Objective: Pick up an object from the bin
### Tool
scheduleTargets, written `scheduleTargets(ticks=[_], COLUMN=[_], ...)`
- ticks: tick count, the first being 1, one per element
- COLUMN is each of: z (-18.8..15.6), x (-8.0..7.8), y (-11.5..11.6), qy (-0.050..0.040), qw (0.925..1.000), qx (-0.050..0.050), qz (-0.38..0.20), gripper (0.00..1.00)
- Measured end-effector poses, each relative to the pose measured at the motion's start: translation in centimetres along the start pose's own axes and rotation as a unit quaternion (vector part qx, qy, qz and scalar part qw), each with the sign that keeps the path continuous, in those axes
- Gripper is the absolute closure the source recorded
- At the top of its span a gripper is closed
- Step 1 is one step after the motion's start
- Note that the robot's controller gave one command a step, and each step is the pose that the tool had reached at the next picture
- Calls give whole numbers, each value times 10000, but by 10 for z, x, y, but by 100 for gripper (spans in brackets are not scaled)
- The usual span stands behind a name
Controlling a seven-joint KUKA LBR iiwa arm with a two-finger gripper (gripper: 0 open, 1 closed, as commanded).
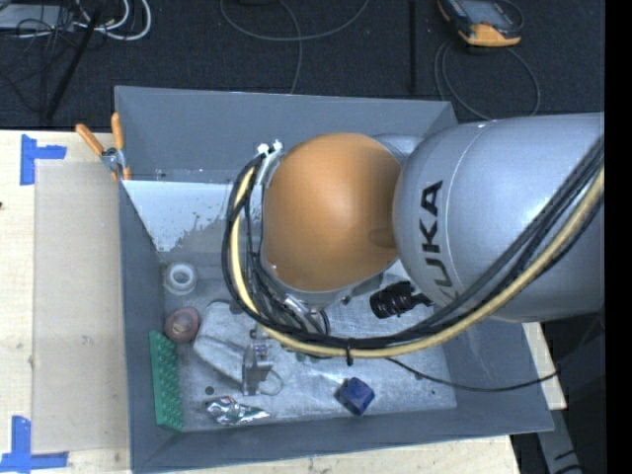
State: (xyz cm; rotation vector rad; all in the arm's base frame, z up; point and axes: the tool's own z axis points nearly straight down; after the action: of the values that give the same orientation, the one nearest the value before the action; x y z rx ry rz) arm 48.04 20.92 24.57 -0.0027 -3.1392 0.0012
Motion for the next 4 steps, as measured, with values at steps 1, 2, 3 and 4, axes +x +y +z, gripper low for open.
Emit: scheduleTargets(ticks=[1,2,3,4], z=[155,162,162,162], x=[-41,-45,-53,-60], y=[-32,-25,-10,-5], qy=[-11,-31,-49,-35], qw=[9736,9318,8788,8240], qx=[-39,-80,-79,-109], qz=[2282,3630,4771,5665], gripper=[0,0,0,0])
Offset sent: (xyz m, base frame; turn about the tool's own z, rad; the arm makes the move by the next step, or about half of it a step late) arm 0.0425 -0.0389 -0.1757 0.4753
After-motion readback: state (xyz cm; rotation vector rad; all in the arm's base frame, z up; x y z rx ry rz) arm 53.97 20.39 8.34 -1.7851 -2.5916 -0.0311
